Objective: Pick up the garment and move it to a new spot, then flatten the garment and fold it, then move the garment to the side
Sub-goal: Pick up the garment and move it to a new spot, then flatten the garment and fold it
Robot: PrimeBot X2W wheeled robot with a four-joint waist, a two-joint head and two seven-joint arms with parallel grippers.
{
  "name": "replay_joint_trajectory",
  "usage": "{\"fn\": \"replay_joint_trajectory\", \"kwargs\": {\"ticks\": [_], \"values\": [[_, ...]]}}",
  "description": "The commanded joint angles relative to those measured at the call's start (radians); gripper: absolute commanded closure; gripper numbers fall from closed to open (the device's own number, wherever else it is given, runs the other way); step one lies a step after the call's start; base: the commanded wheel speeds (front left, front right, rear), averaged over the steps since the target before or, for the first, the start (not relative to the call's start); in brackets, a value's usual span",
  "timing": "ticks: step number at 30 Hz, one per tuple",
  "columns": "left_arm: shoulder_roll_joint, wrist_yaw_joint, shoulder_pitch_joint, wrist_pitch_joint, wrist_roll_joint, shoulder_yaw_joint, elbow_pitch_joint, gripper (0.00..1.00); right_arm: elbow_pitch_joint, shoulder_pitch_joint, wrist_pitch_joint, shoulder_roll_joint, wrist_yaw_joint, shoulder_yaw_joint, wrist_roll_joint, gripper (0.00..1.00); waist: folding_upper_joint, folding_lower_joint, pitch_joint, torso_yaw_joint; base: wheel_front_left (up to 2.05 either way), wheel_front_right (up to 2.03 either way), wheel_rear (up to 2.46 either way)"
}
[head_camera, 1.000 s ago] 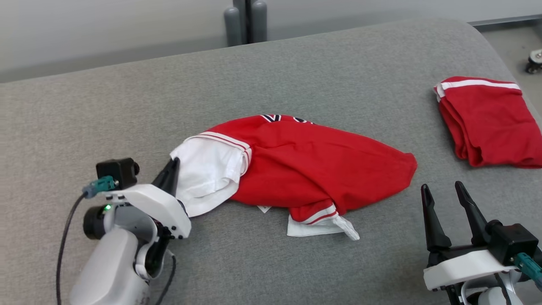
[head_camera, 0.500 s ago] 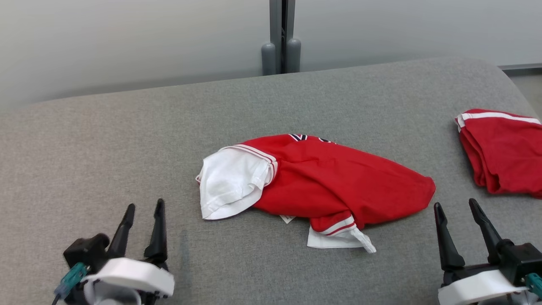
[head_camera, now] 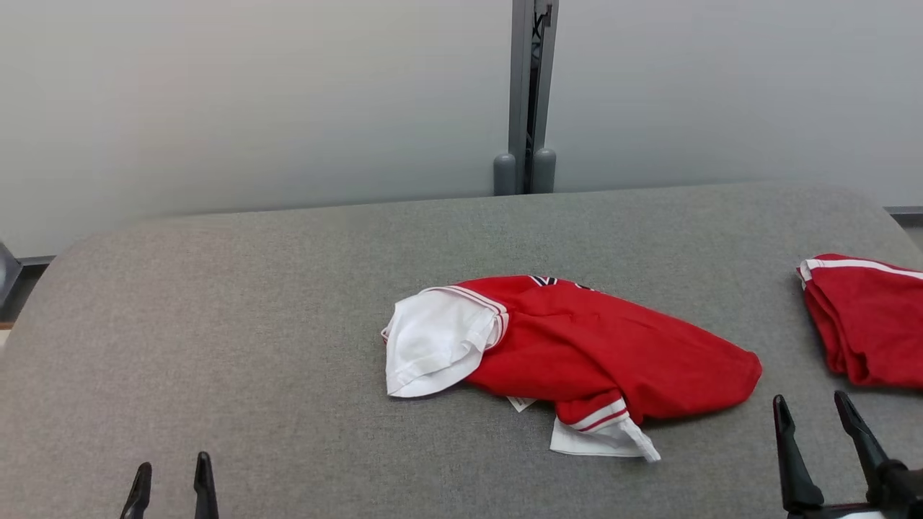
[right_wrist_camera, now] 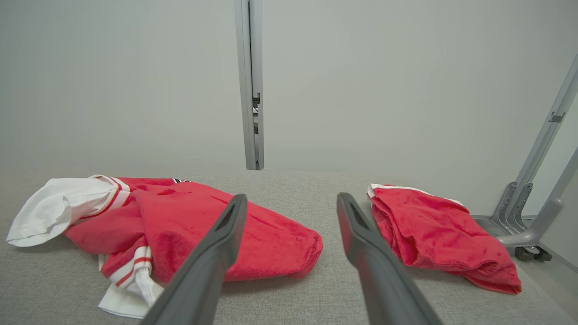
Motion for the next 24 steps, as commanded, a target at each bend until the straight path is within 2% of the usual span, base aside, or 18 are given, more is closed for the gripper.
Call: {"fn": "replay_joint_trajectory", "kwargs": {"ticks": [1,20,24], "values": [[0.001,-0.009,0.015,0.000,0.011,0.013,-0.008,0.00,0.001,0.012,-0.002,-0.005,0.000,-0.003,0.007,0.00,0.0000,0.0000,-0.009,0.004,0.00,0.00,0.00],[-0.001,-0.061,0.017,0.000,0.022,-0.012,0.021,0.00,0.020,0.018,-0.002,-0.005,0.000,0.016,0.025,0.00,0.0000,0.0000,-0.014,0.019,0.00,0.00,0.00],[-0.001,-0.069,-0.027,0.000,-0.002,-0.049,0.035,0.00,0.022,0.003,-0.002,-0.005,0.000,0.026,0.025,0.00,0.0000,0.0000,-0.002,0.012,0.00,0.00,0.00]]}}
